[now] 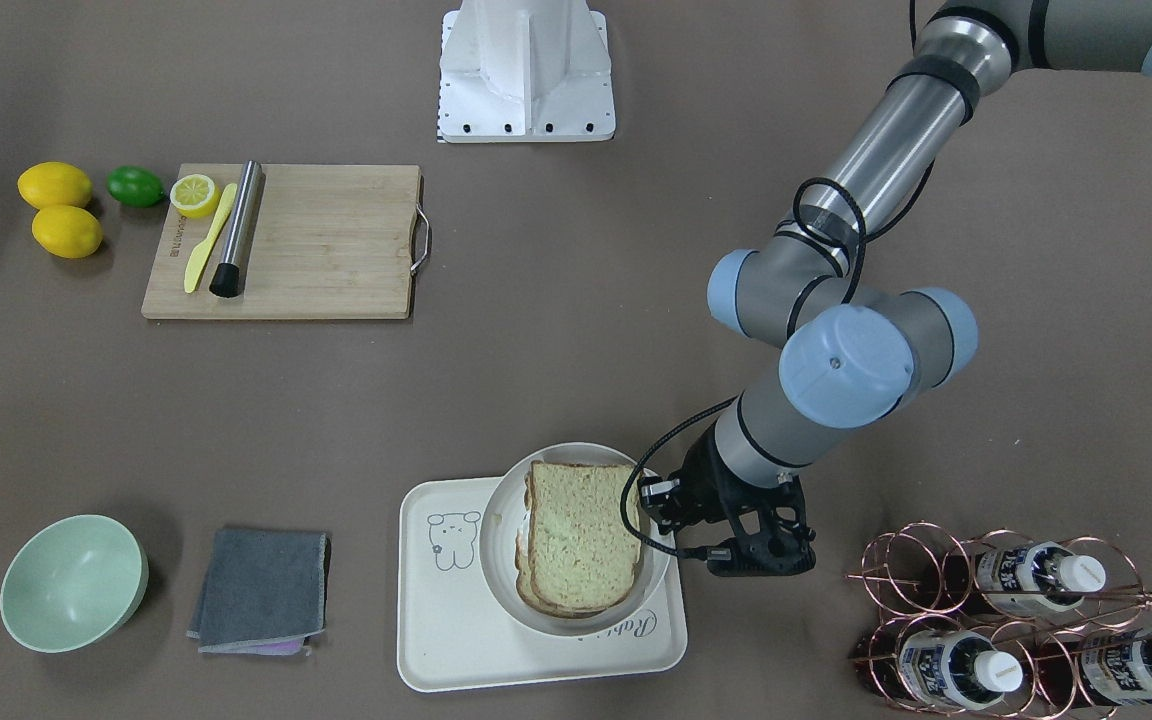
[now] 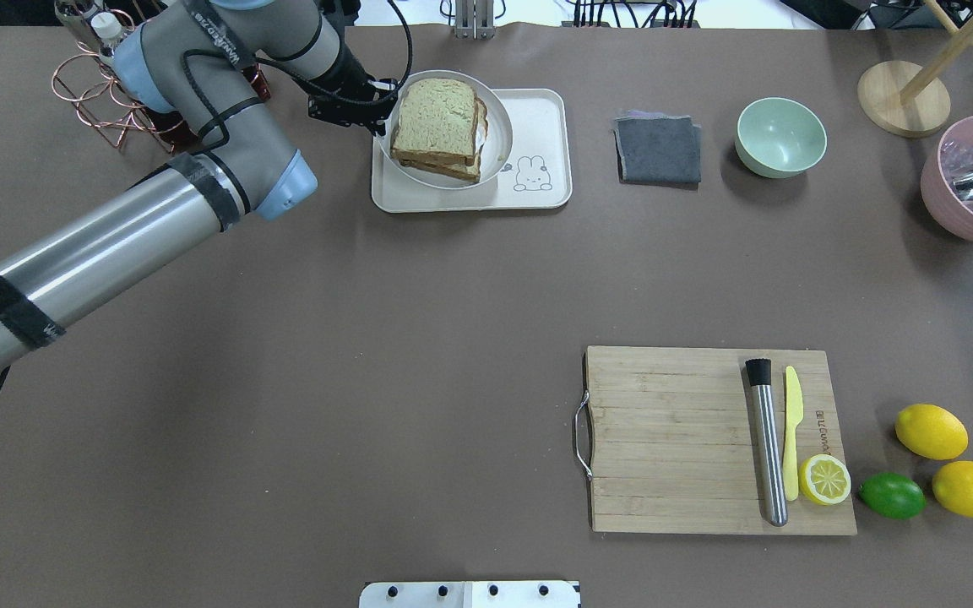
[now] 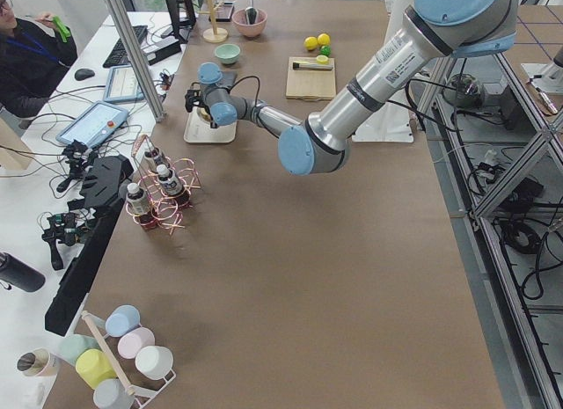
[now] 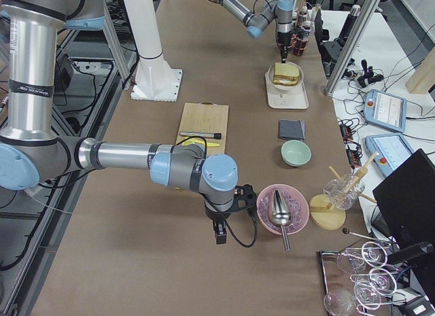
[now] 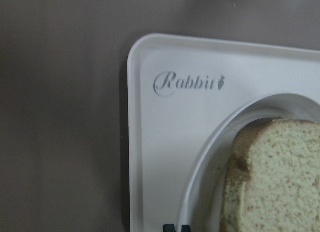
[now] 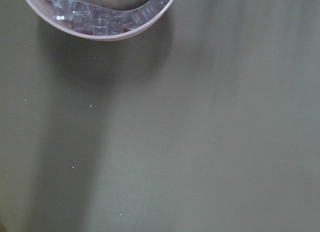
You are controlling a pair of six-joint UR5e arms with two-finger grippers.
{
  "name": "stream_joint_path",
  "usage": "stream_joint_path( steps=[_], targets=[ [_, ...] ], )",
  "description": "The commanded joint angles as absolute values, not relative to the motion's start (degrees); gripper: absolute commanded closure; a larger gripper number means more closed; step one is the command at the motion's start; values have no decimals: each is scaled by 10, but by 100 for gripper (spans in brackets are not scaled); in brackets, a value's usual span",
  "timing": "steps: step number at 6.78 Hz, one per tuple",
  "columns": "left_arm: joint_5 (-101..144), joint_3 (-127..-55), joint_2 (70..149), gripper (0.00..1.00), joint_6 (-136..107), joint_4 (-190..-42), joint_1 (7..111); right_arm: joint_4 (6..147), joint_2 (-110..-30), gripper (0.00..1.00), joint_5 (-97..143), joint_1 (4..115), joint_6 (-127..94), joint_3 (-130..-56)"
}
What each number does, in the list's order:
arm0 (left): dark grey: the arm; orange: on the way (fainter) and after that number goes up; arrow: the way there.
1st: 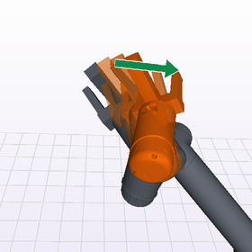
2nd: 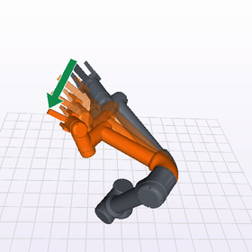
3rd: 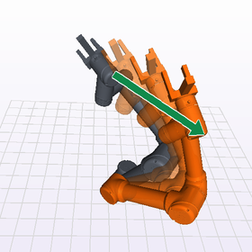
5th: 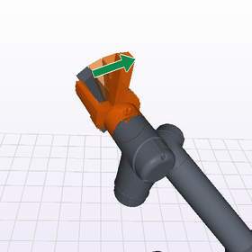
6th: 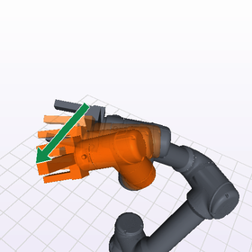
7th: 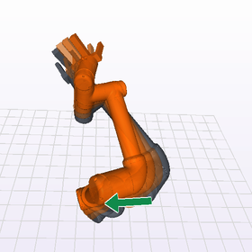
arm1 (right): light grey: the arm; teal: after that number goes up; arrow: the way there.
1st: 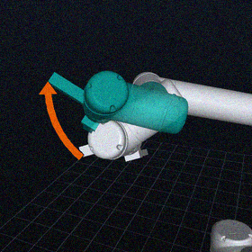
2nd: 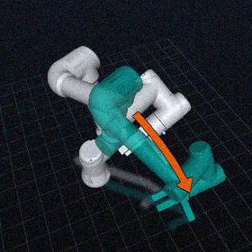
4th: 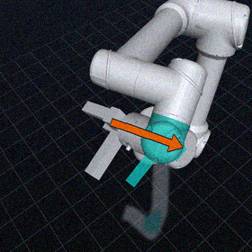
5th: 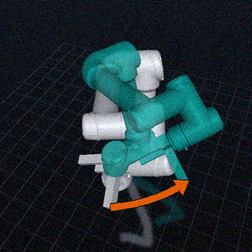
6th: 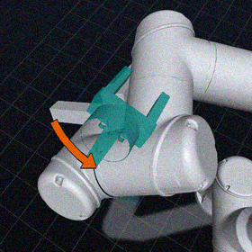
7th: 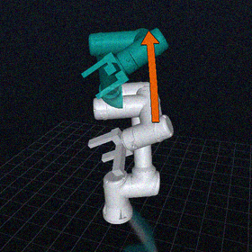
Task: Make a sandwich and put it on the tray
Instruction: 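Carry the plate with the sandwich onto the white tray with the left gripper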
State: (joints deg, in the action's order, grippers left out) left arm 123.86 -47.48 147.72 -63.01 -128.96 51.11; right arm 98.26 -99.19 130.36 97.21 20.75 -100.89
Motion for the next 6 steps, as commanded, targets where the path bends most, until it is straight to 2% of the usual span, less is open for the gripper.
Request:
stream_joint_path(
  steps=[1,3,4,6],
  targets=[
    [1195,-376,1545,100,-630,-1317,494,983,-991,0,1303,972,207,-1007],
    [1160,-374,1549,100,-683,-1345,474,983,-990,0,1305,972,207,-991],
    [1139,-375,1548,3,-690,-1355,465,982,-992,0,1305,972,208,-990],
    [1136,-389,1543,2,-689,-1358,469,983,-993,0,1305,972,208,-990]
  ],
)
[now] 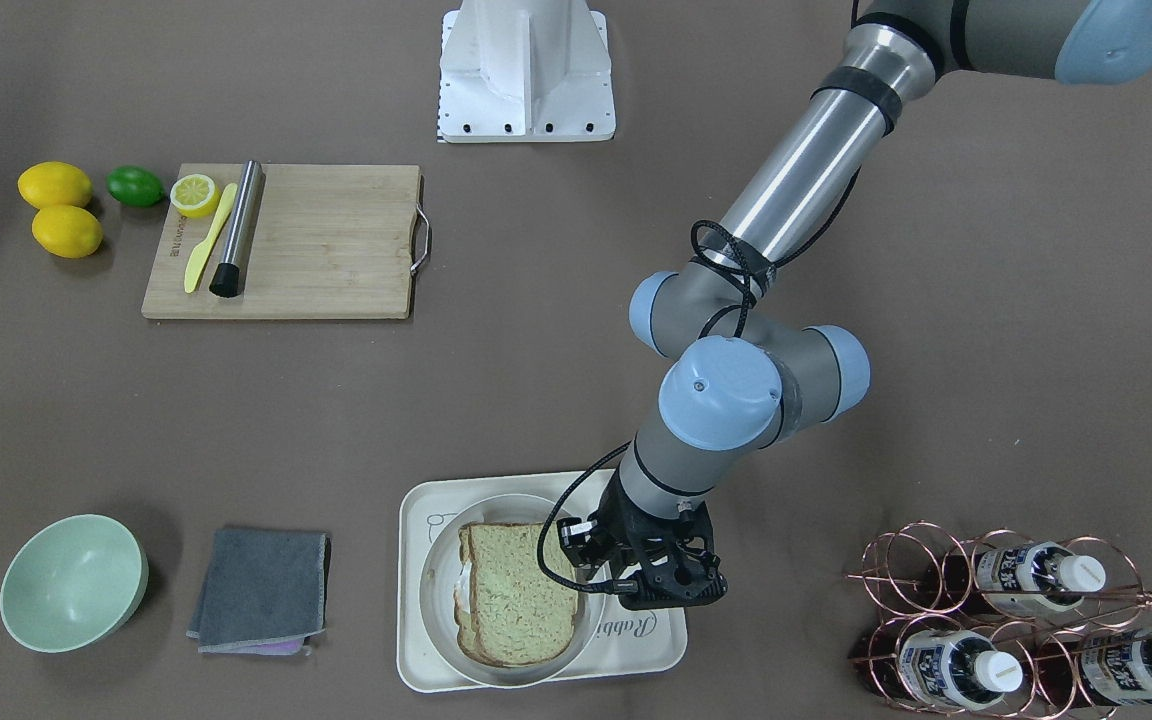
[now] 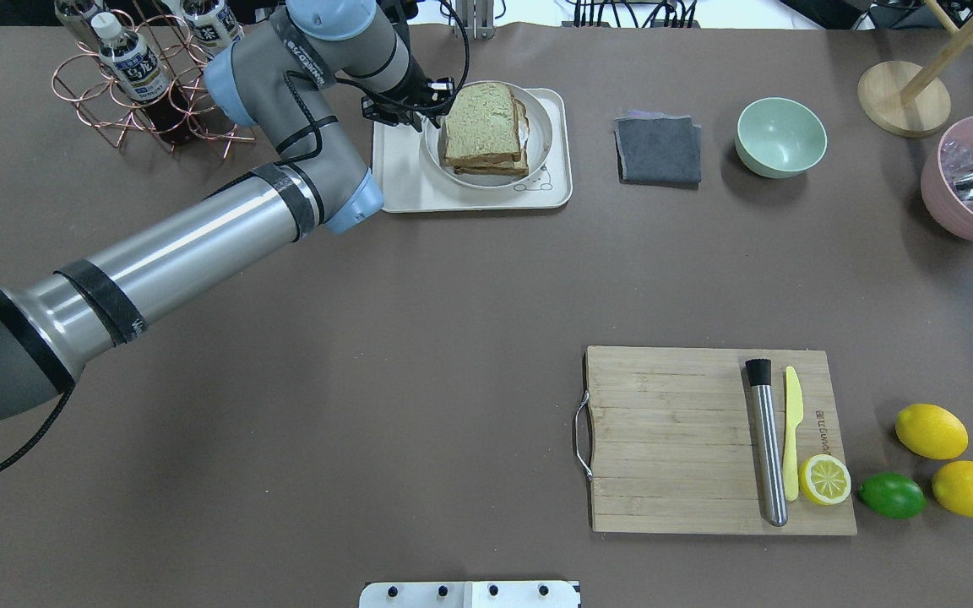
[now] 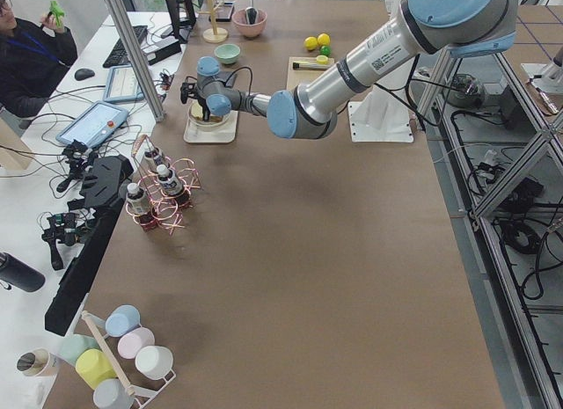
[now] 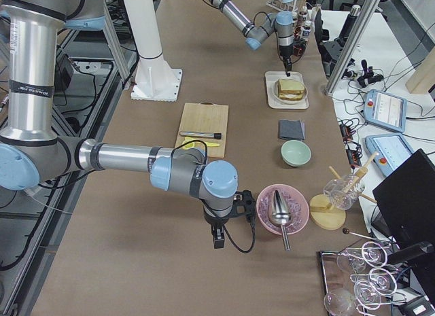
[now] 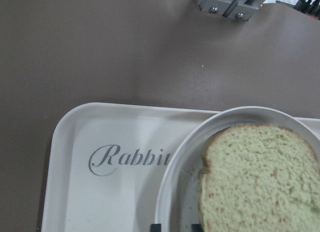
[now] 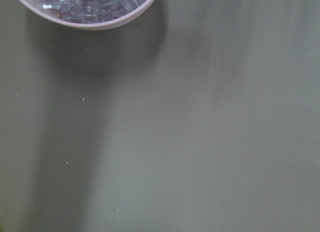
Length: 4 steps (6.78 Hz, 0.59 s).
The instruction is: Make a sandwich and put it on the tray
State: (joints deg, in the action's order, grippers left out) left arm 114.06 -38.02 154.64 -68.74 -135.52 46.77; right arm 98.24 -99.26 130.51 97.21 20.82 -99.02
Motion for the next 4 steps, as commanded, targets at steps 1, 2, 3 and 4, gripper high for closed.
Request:
stream_joint_path(
  steps=[1,2,3,4],
  targets=[
    [1137,-433,1513,2,-688,-1355,475,983,-993,0,1305,972,211,-989],
    [1141,-511,1460,2,-688,-1348,483,983,-993,0,1305,972,212,-989],
    [1143,-605,1420,2,-687,-1282,490,982,-993,0,1305,972,213,-988],
    [1156,-739,1355,2,-686,-1200,492,982,-992,0,1306,972,212,-989]
  ],
)
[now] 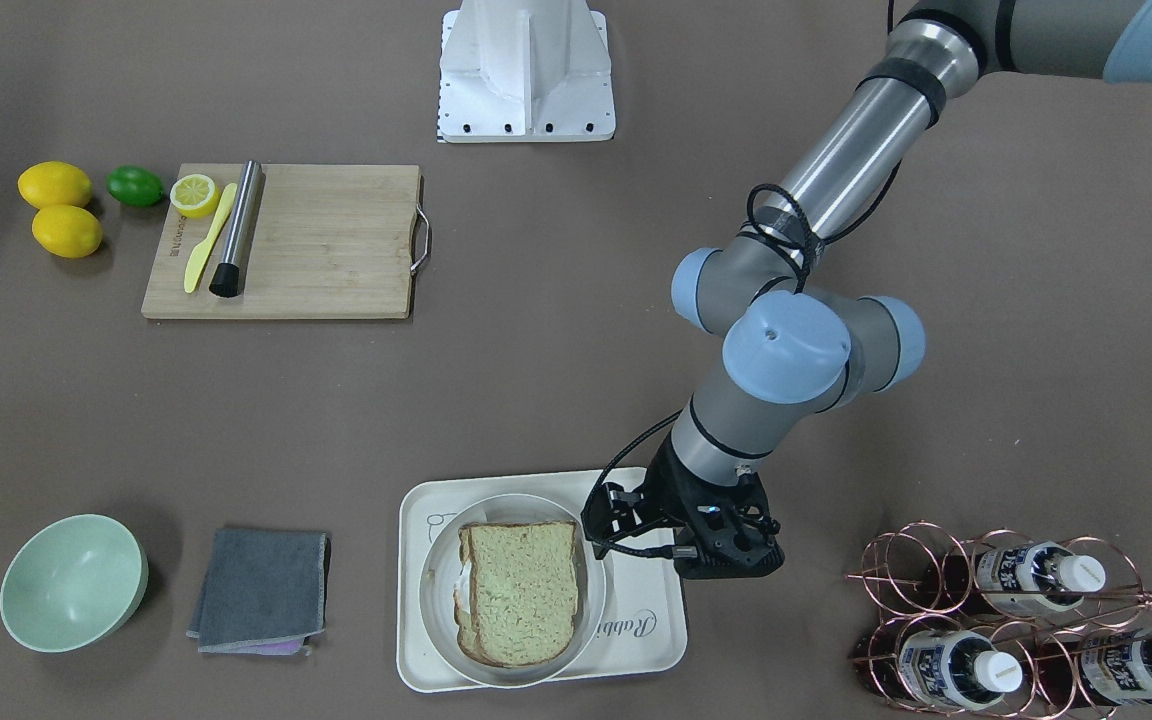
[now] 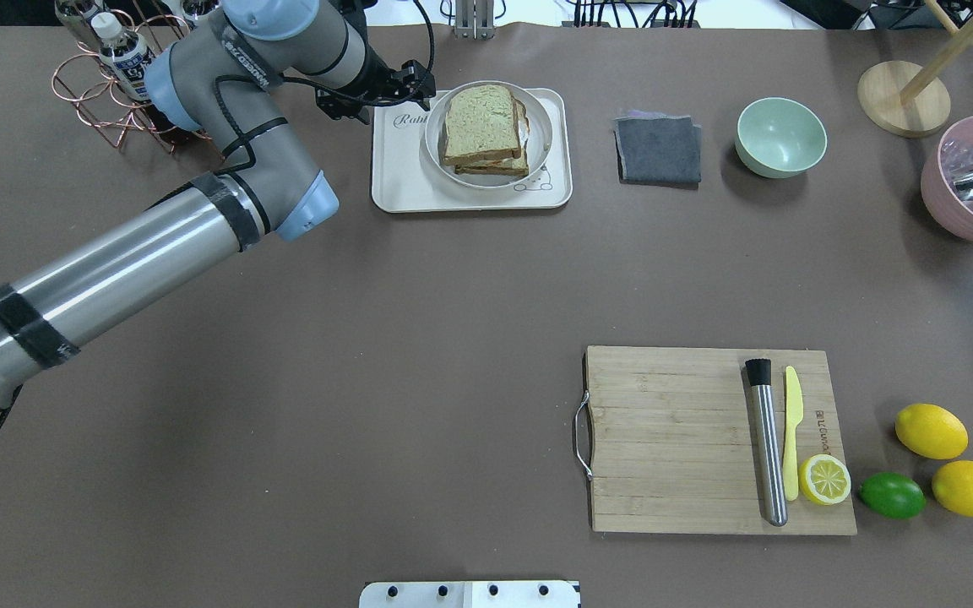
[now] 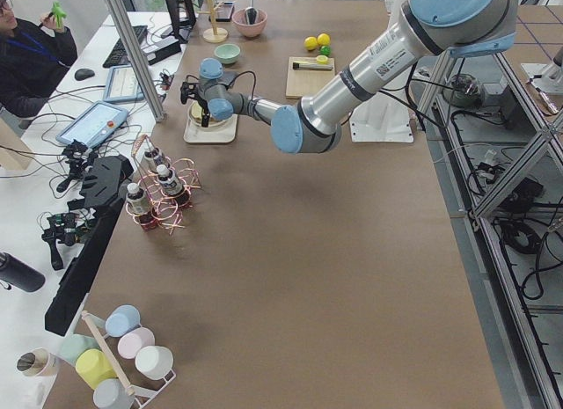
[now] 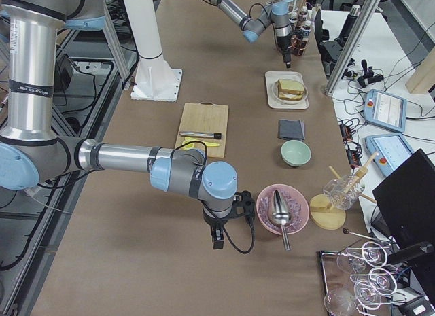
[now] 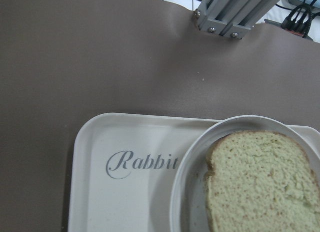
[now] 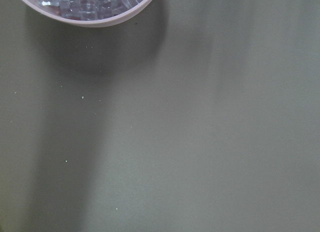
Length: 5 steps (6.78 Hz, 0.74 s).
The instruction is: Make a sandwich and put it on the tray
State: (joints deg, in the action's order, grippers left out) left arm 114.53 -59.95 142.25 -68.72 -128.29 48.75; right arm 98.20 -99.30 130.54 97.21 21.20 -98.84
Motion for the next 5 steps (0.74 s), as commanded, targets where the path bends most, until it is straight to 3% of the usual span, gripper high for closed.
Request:
stream_joint_path(
  steps=[1,3,4,5],
  targets=[
    [1204,-861,1278,2,-686,-1154,498,982,-991,0,1306,972,212,-989],
    [1210,-1090,1098,2,-625,-1080,525,982,-986,0,1306,972,212,-991],
    [1210,-1170,1006,2,-556,-1049,548,982,-985,0,1306,972,212,-991],
    [1222,-1191,927,2,-473,-1049,598,982,-985,0,1305,972,212,-991]
  ],
)
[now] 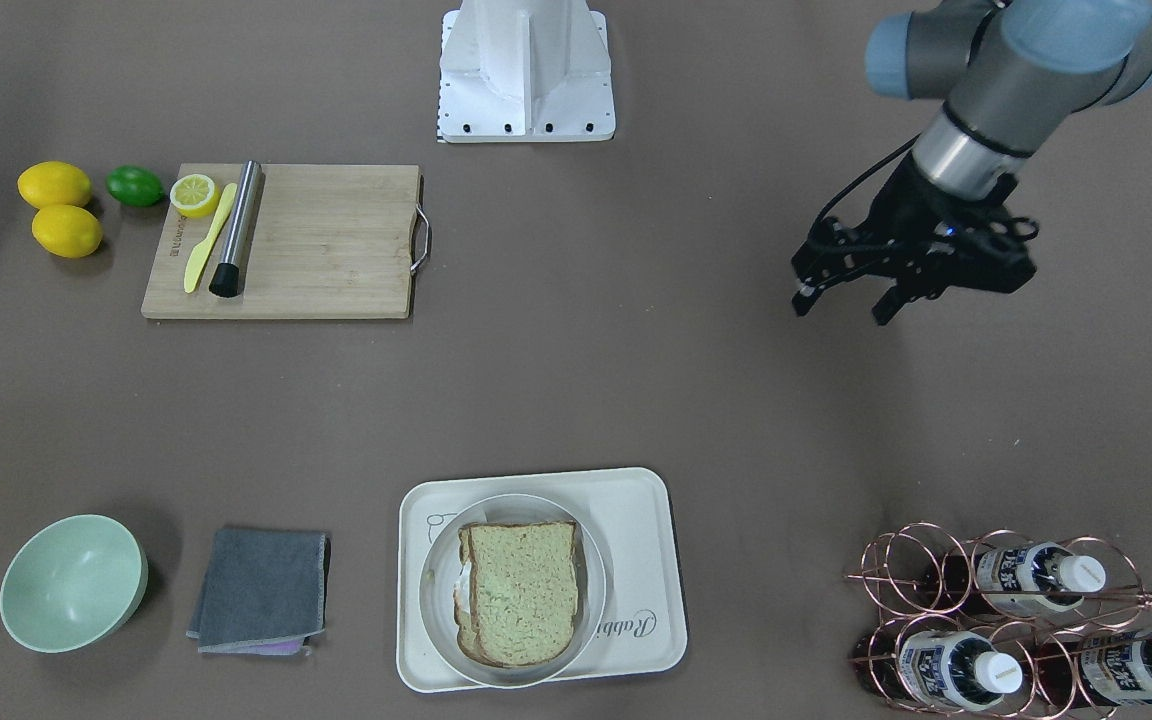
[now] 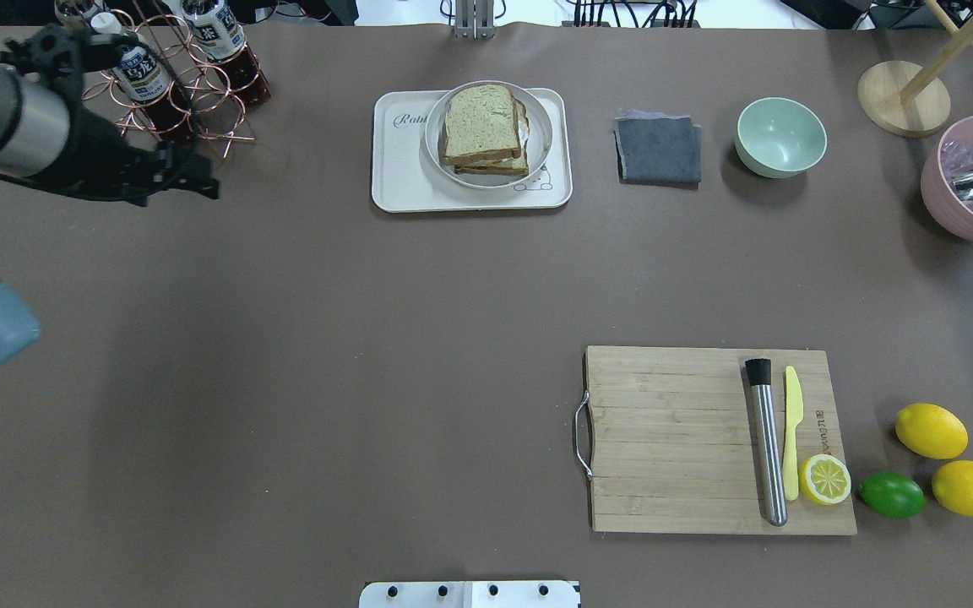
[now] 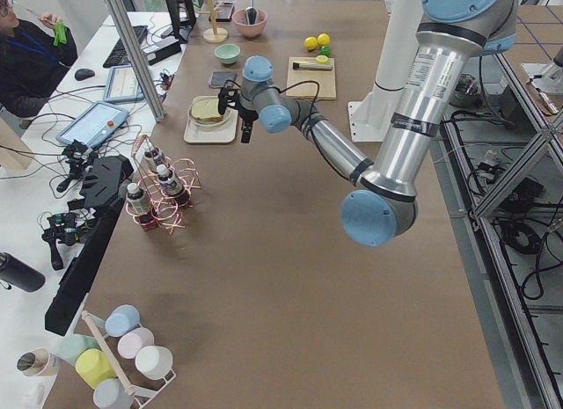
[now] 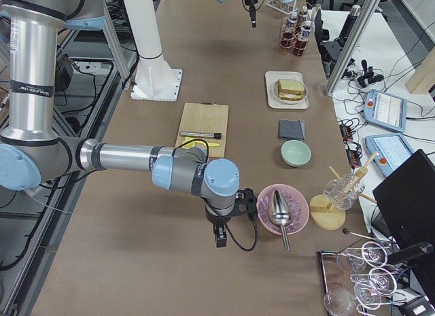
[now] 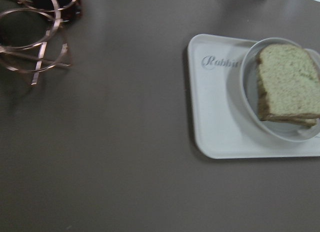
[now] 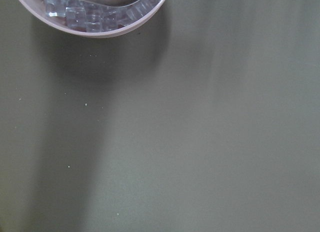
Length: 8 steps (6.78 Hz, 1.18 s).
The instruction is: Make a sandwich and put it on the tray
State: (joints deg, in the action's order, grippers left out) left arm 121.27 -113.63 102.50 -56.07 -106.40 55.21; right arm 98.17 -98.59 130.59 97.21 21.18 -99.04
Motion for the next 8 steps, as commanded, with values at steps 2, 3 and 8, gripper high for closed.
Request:
stream_joint_path(
  steps=[2,3,8],
  targets=[
    [1296,-1157,822,2,-197,-1041,723,982,-985,0,1305,972,212,-989],
    [1318,-1112,799,2,-105,-1041,788,981,-987,0,1305,972,213,-991],
    [1321,-1032,733,2,154,-898,950,956,-992,0,1284,972,213,-988]
  ],
)
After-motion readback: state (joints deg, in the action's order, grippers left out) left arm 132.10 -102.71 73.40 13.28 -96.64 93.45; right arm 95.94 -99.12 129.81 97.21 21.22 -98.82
